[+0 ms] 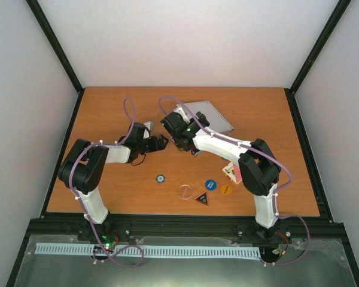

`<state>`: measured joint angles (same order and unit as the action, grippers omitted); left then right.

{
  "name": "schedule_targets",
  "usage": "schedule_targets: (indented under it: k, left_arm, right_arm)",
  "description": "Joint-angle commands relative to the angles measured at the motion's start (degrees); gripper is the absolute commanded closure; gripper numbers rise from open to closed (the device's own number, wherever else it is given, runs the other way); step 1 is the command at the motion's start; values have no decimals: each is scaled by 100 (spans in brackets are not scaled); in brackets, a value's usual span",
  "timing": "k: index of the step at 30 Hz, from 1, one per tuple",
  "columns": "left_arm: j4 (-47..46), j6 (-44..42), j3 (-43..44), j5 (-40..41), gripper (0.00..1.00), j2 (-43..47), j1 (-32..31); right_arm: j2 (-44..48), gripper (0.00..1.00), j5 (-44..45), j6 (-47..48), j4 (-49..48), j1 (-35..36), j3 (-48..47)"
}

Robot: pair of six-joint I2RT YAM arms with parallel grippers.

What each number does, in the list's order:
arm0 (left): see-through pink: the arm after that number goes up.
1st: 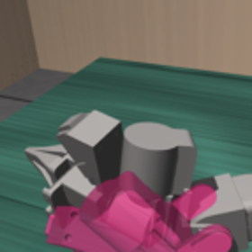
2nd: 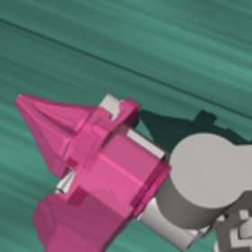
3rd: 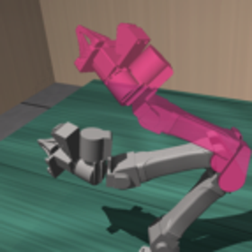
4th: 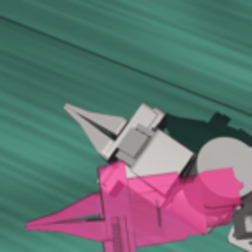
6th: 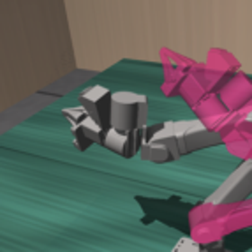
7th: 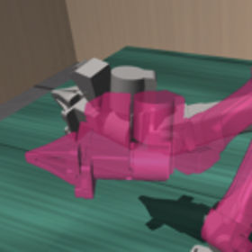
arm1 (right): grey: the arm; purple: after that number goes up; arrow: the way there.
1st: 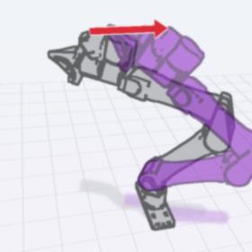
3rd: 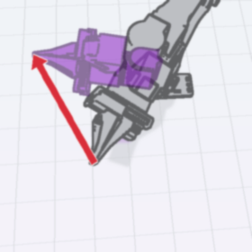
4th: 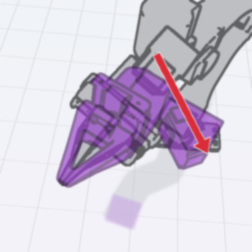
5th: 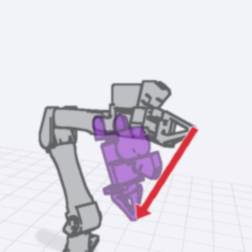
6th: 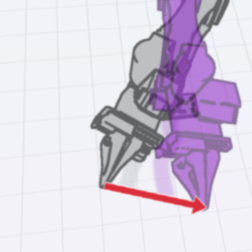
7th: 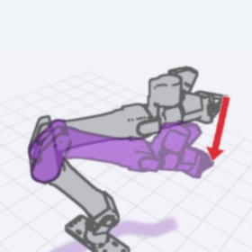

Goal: Pack up texas hold em set

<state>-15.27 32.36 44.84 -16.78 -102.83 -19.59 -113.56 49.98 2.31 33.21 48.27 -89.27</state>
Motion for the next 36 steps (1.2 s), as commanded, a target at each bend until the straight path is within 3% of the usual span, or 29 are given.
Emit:
schedule_targets:
  k: [1,21,36]
  left_arm:
    - [1457,95,-454,137,17,-290,83]
    - [1540,-16,-550,147,17,-57,174]
    - [1674,-132,-625,210,17,196,210]
  right_arm:
    - [423,3,516,-70,-11,-299,-86]
    - [886,6,352,247,-488,-1585,12]
    - [526,6,-226,710,-1016,-2519,-817]
